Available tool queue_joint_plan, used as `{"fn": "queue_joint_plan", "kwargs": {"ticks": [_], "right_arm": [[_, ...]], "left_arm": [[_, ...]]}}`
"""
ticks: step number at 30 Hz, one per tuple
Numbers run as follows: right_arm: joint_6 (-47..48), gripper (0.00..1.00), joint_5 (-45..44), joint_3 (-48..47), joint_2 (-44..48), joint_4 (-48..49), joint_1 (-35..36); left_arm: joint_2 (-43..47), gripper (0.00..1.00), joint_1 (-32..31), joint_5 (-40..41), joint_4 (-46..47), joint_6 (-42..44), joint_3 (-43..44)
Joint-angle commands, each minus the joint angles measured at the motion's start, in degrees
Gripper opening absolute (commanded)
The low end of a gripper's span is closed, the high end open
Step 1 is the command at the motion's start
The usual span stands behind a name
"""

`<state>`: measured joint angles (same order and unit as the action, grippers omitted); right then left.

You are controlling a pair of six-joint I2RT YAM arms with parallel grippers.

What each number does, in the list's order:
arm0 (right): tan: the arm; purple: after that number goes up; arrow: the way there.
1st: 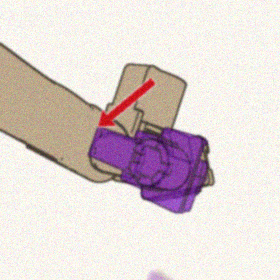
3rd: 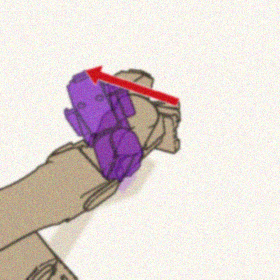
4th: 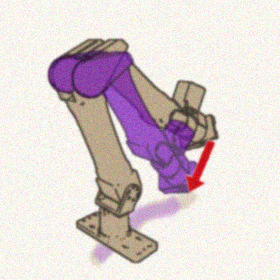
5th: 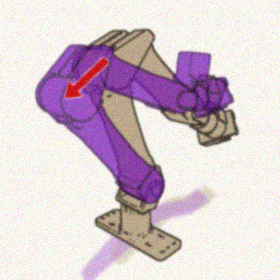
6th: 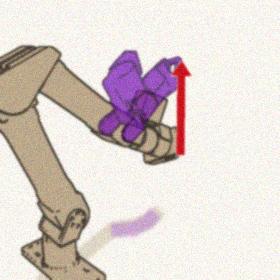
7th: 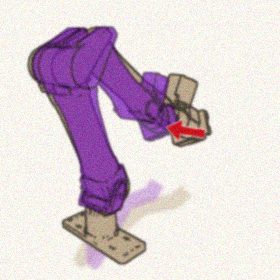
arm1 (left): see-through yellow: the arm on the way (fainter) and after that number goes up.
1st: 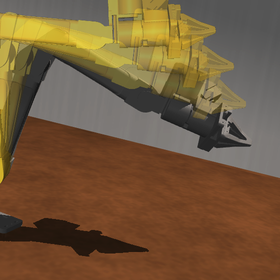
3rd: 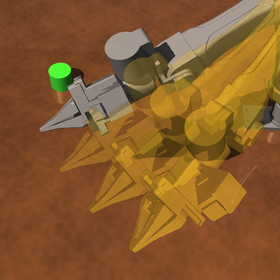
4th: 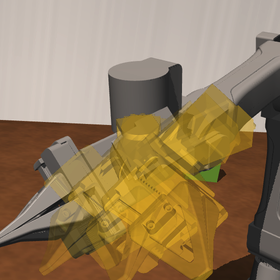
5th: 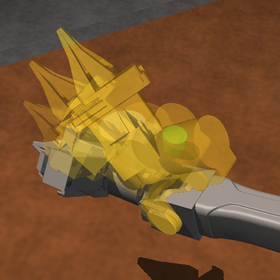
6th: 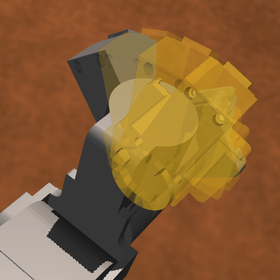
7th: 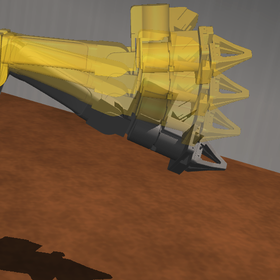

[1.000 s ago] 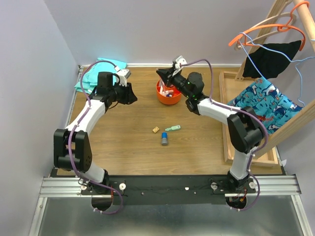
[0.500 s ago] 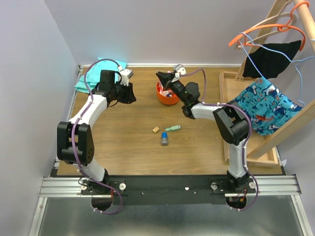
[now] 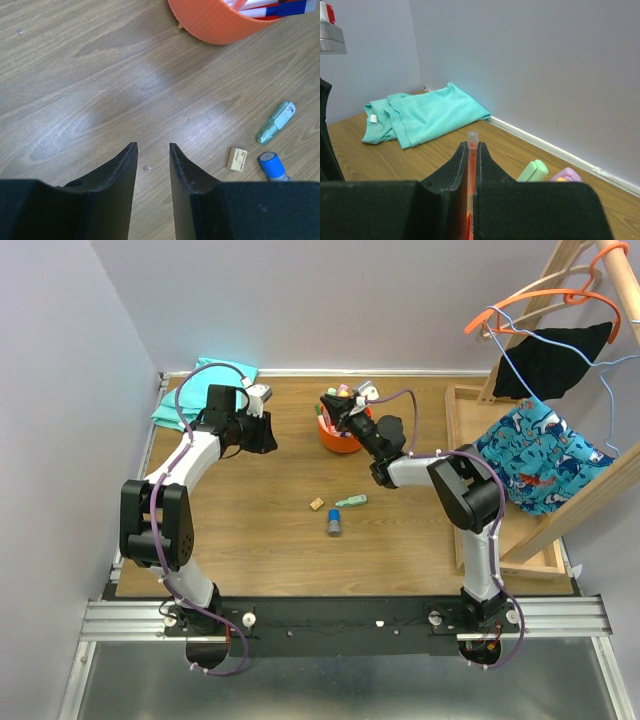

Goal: Sort the stationery into containers
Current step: Place the pen in the storage box, then pick up the stationery from the center of the board.

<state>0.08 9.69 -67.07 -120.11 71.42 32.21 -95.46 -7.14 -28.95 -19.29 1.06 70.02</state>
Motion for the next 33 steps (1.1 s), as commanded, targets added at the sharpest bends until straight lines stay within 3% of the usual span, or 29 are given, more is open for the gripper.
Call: {"fn": "queue_joint_plan", "kwargs": {"ticks": [1,7,10,11,14,17,21,29,31,33], "right_arm": [[1.5,0.01,-1.3,1.8,-1.3,1.3,0.2],[2.3,0.01,-1.3,3.2,-0.2,-0.1,0.4],[3.4,0.17,-1.2,2.5,0.6,-3.1,0.2],[4.1,0.28,-1.3,2.0,1.3,-4.2,0.3],[5.1,0.48,-1.8,1.0,2.8,-7.6,0.3],[5.7,0.55,-0.7,-0.5,5.9,-11.8,0.3],[5.0,0.55,0.9,-3.1,11.3,-19.2,0.4],[3.3,0.6,-2.1,-2.5,29.8,-46.6,0.9],[1.3,0.74,-8.9,0.2,33.2,-56.1,0.9],[-1.5,0.82,-16.3,1.3,36.9,-63.5,0.8]], "left_arm": [[-0.3,0.4,0.2,-0.5,1.4,-0.5,0.6],[0.4,0.4,0.1,-0.9,2.1,-0.8,-1.0],[0.6,0.4,0.2,-1.2,2.6,-0.9,-1.1],[0.7,0.4,0.2,-1.4,2.9,-2.3,-0.9],[1.3,0.4,0.2,-1.9,3.7,-3.1,-0.5],[2.4,0.41,0.2,-3.0,5.0,-3.7,-0.6],[4.4,0.44,0.2,-6.3,5.8,-4.0,-0.8],[11.0,0.48,-4.6,-11.7,-1.5,2.5,-4.4],[12.7,0.48,-10.3,-12.5,-4.3,6.0,-3.6],[13.3,0.49,-18.3,-11.1,-9.8,13.9,-1.4]]}}
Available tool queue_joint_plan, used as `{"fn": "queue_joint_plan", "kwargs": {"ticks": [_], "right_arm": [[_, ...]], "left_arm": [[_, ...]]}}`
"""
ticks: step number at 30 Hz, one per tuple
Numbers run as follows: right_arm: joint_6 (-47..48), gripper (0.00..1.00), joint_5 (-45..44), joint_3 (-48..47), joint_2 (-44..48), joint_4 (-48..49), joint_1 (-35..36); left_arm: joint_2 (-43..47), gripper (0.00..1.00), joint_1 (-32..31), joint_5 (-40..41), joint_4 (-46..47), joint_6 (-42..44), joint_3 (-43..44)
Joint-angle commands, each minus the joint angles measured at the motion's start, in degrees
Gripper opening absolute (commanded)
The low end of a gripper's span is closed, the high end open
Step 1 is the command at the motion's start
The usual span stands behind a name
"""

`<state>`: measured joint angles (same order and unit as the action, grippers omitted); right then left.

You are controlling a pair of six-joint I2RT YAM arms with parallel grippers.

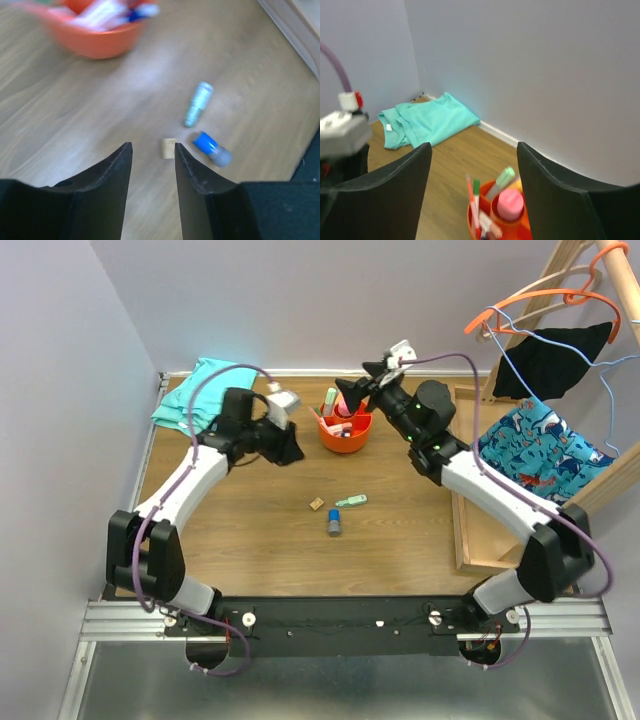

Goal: Sort the stationery into containers
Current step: Pick up the stationery from the center of the board.

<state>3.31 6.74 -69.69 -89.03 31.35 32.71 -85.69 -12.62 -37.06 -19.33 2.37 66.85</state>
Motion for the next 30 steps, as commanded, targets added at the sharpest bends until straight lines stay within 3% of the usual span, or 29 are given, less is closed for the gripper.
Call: {"fn": "queue_joint_plan", "kwargs": {"ticks": [1,5,13,17,21,24,28,30], "right_arm": [[-5.6,0.84,-14.8,5.2,6.8,-29.9,-0.4],[-8.1,0.88,-15.6,10.3,12.9,-37.9,-2.8],[-10.2,0.89,-13.4,16.3,21.3,-37.3,-7.2],[-11.1,0.89,-13.7,16.4,25.1,-38.7,-8.3],[-11.6,0.89,-14.2,17.2,25.6,-42.5,-9.5],[-10.7,0.89,-9.3,17.7,23.9,-46.4,-12.7],[-5.8,0.88,-6.8,17.3,22.9,-46.4,-13.5],[3.6,0.87,5.7,16.6,23.0,-47.6,-13.5]], "left_arm": [[3.3,0.5,-15.6,-2.1,-11.3,14.8,2.4],[-0.2,0.54,-23.0,1.7,-18.5,22.2,6.3],[-11.1,0.53,-25.8,12.3,-23.0,20.1,15.6],[-14.8,0.52,-28.2,17.9,-26.1,27.2,20.0],[-18.9,0.52,-28.2,18.1,-27.2,28.4,23.7],[-21.4,0.52,-28.2,17.2,-28.2,26.1,25.7],[-18.3,0.52,-28.2,16.2,-24.2,25.1,19.3],[-17.4,0.51,-27.8,16.7,-24.4,25.3,17.5]]}}
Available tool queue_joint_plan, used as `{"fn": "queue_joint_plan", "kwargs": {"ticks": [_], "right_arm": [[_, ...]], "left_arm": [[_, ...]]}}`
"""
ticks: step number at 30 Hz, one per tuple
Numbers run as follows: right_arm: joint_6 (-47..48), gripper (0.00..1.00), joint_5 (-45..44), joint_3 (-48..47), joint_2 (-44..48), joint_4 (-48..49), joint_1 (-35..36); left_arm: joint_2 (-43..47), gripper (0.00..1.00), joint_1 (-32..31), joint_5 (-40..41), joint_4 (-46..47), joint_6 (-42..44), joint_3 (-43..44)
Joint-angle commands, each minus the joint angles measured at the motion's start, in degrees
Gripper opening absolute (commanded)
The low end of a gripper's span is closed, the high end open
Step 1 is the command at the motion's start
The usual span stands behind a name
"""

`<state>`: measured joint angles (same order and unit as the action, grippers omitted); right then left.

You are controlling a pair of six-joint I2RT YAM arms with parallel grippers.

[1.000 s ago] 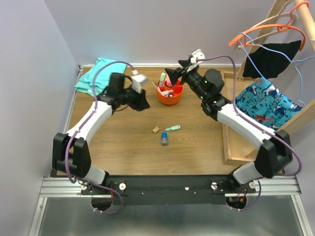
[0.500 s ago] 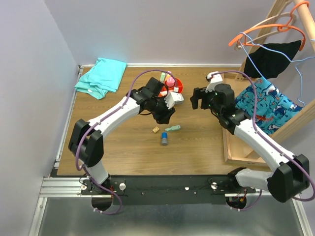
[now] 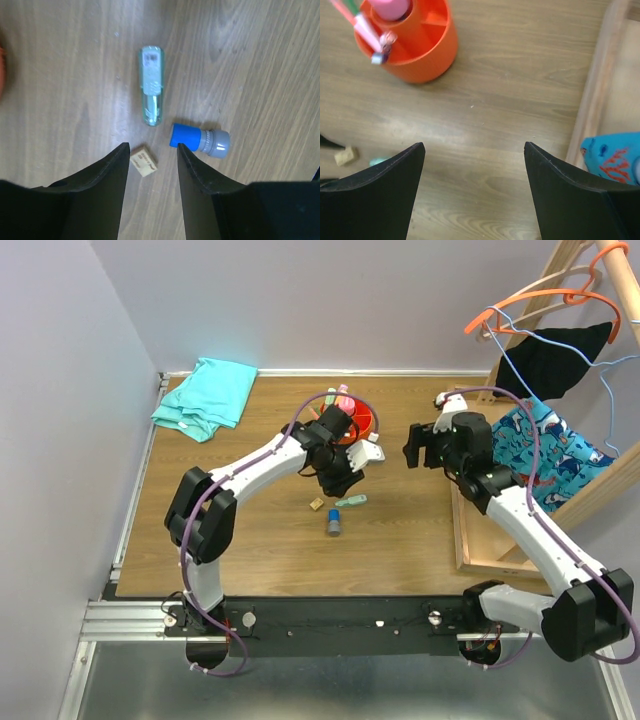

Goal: Sort the stationery into containers
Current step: Pick up the stationery from the center of the board.

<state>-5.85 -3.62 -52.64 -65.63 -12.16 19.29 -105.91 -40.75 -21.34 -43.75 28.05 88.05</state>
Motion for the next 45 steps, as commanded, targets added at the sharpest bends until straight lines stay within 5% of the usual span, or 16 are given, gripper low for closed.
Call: {"fn": "queue_joint_plan", "kwargs": {"ticks": [1,5,11,19,26,45], "right_arm": [[16.8,0.87,21.3,-0.7,-0.9,-7.5,0.0],[39.1,0.86,39.8,-2.3,-5.5,-19.6,0.0],[59.9,0.81,41.6,-8.7,-18.5,-26.4,5.4],[65.5,0.76,37.9,-18.7,-32.1,-26.6,15.0],[69.2,0.68,35.6,-22.3,-39.7,-28.5,16.5],[68.2,0.59,31.4,-25.8,-48.7,-26.1,16.8]], "left_arm": [[4.9,0.51,0.8,1.0,0.2,-1.1,-4.3],[11.8,0.51,5.6,-0.5,-0.9,-1.8,-9.6],[20.6,0.52,18.1,-2.0,-2.3,-3.7,-17.4],[25.1,0.53,29.5,-4.2,2.3,-9.6,-23.8],[26.6,0.53,34.1,-5.1,3.3,-11.1,-24.1],[26.7,0.53,38.5,-7.8,5.1,-13.6,-26.5]]}}
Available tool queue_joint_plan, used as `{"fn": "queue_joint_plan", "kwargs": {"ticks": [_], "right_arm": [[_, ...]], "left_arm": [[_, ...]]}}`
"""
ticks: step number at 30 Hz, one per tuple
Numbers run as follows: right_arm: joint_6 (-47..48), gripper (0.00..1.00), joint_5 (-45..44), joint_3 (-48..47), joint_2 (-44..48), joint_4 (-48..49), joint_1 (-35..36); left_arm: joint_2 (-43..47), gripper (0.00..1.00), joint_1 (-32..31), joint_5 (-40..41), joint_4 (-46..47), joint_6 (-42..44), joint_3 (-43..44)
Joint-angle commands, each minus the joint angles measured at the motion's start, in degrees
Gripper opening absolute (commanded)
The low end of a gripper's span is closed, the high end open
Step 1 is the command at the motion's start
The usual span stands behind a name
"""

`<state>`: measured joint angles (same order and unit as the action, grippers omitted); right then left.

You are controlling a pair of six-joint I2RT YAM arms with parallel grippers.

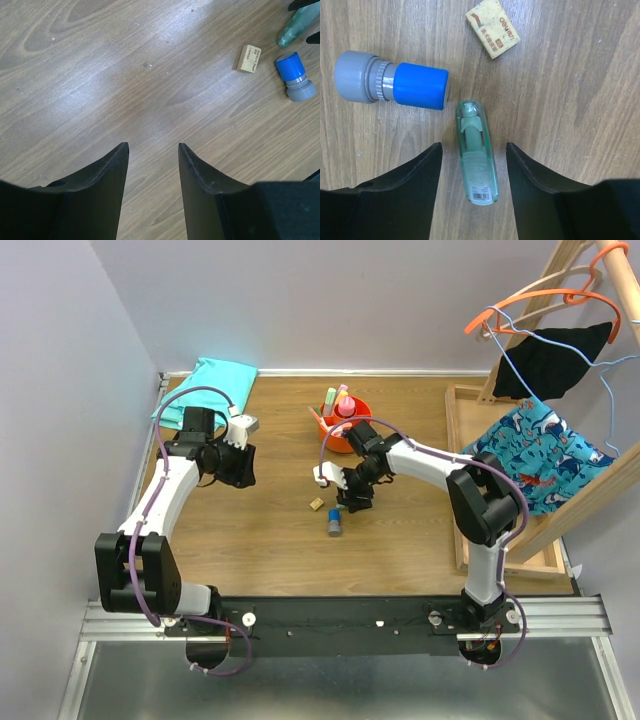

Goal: Sort the stationery into containers
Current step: Pick up the stationery from the center of the board.

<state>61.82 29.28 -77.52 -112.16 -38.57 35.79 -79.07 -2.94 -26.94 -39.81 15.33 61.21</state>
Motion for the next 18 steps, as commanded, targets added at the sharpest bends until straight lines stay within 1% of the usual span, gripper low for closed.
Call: {"fn": "queue_joint_plan", "kwargs": {"ticks": [1,5,6,8,9,11,12,14,15,17,18], "right_arm": [[0.7,0.58,-1.9,-0.8,-2.4,0.2,0.3],[0.8,0.53,-2.8,-0.1,-2.7,0.1,0.3],[0.5,0.48,-2.9,-0.2,-3.0,-0.2,0.3],[0.0,0.42,-2.7,-1.8,-3.7,-2.2,0.2],[-0.6,0.35,-2.6,-2.5,-3.9,-3.3,0.2],[-2.4,0.3,-1.1,-4.1,-2.8,-4.4,0.2],[-4.1,0.28,-0.5,-4.5,-0.5,-4.4,0.2],[-6.3,0.27,1.0,-5.4,2.1,-4.1,0.3],[-8.8,0.27,1.4,-6.0,3.8,-3.9,0.3],[-11.4,0.26,2.4,-6.6,8.7,-3.2,0.1],[-14.5,0.25,2.6,-6.7,10.2,-2.6,0.0]], "left_arm": [[-0.1,0.53,0.7,-2.2,1.1,-0.9,0.3],[-0.5,0.53,0.8,-2.3,1.1,-1.0,0.4],[-0.6,0.53,0.8,-2.3,1.2,-1.2,0.5],[-0.9,0.53,0.8,-2.5,1.3,-1.5,0.7],[-1.0,0.53,0.8,-2.9,1.4,-1.6,0.8],[-1.4,0.53,0.8,-3.2,1.2,-1.8,1.5],[-1.5,0.53,0.8,-3.5,1.2,-1.9,1.7],[-1.8,0.53,0.8,-3.7,1.3,-2.1,2.2],[-1.9,0.53,0.8,-3.9,1.3,-2.1,2.8],[-2.1,0.53,0.8,-4.3,1.3,-2.2,3.2],[-2.2,0.53,0.8,-4.5,1.4,-2.3,3.6]]}}
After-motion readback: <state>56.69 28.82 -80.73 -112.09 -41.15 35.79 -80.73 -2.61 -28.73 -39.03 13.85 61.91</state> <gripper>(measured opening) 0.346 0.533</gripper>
